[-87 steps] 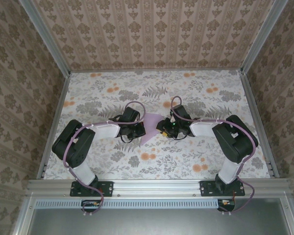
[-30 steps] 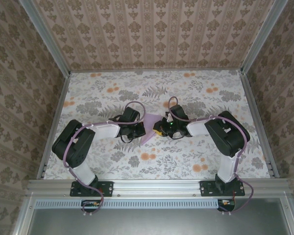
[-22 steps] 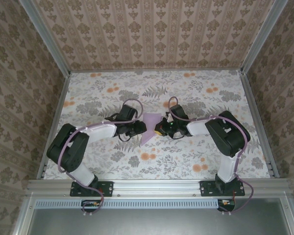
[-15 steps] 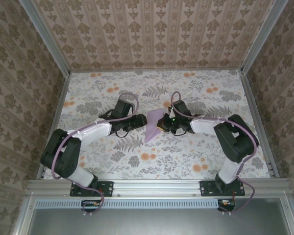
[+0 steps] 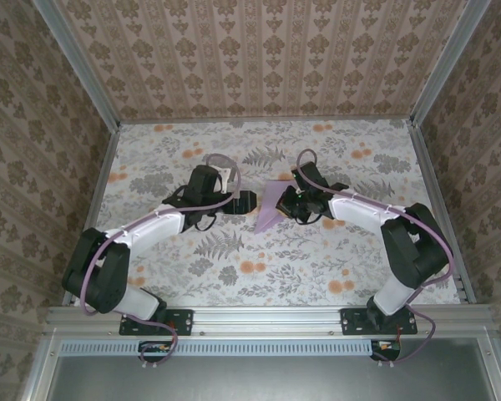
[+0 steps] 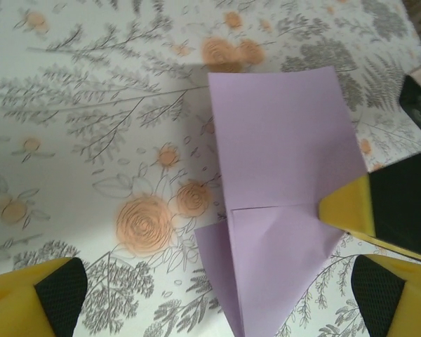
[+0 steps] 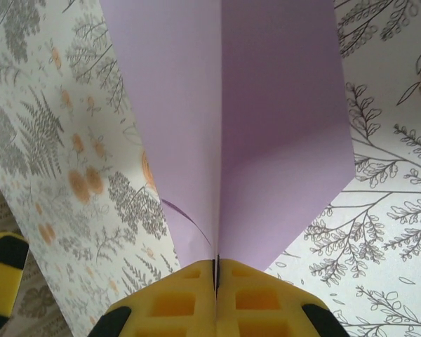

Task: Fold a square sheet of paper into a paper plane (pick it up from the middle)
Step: Fourth fold the wing at the center of the table.

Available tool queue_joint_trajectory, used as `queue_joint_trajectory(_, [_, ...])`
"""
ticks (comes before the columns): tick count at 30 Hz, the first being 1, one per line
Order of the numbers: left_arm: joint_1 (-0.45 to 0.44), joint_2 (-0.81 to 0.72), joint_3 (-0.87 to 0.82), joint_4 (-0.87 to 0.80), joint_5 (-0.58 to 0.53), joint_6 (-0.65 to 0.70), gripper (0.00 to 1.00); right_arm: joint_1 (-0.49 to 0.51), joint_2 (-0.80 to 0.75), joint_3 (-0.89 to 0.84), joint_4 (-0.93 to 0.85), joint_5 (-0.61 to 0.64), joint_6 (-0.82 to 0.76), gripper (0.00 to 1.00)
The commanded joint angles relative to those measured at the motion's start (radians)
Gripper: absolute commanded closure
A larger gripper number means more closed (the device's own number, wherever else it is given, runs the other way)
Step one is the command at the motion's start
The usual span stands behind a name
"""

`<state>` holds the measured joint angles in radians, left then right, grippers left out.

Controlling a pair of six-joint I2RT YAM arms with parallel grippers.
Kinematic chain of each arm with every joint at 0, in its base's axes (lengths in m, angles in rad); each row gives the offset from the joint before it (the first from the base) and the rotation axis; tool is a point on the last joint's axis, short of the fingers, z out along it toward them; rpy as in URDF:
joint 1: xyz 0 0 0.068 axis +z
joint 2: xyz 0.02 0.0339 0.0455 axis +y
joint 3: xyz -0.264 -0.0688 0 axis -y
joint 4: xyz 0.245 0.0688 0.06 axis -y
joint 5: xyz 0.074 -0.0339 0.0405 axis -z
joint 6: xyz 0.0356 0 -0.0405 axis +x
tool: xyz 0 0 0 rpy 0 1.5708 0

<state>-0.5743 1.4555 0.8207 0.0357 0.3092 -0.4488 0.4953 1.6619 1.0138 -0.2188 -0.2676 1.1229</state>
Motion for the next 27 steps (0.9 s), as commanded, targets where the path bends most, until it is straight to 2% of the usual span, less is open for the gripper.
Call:
queue_joint_trajectory(1, [0.001, -0.021, -0.061, 0.165, 0.064, 0.098, 0.0, 0.008, 0.046, 0.068, -0.087, 0.048, 0.066, 0.98])
queue_joint_trajectory(6, [-0.002, -0.054, -0.093, 0.218, 0.069, 0.169, 0.01, 0.025, 0.116, 0.203, -0.185, 0.076, 0.052, 1.0])
queue_joint_trajectory(9, [-0.014, -0.04, -0.105, 0.24, 0.075, 0.192, 0.05, 0.025, 0.106, 0.201, -0.245, 0.111, 0.12, 1.0])
queue_joint_trajectory(14, [-0.08, -0.012, -0.099, 0.251, 0.019, 0.248, 0.04, 0.006, 0.052, 0.206, -0.384, 0.166, 0.193, 1.0])
queue_joint_trajectory(18, [-0.126, 0.04, -0.08, 0.257, -0.016, 0.303, 0.04, 0.005, 0.016, 0.173, -0.402, 0.176, 0.263, 1.0])
queue_joint_trajectory(20, [-0.141, 0.052, -0.132, 0.384, -0.025, 0.328, 0.06, 0.003, 0.024, 0.183, -0.4, 0.162, 0.26, 1.0])
queue_joint_trajectory(22, [-0.147, 0.054, -0.159, 0.442, -0.026, 0.341, 0.05, 0.002, 0.045, 0.216, -0.399, 0.128, 0.236, 1.0])
queue_joint_trajectory(27, [-0.145, 0.079, -0.149, 0.428, -0.031, 0.42, 0.06, 0.002, 0.073, 0.262, -0.407, 0.11, 0.237, 1.0])
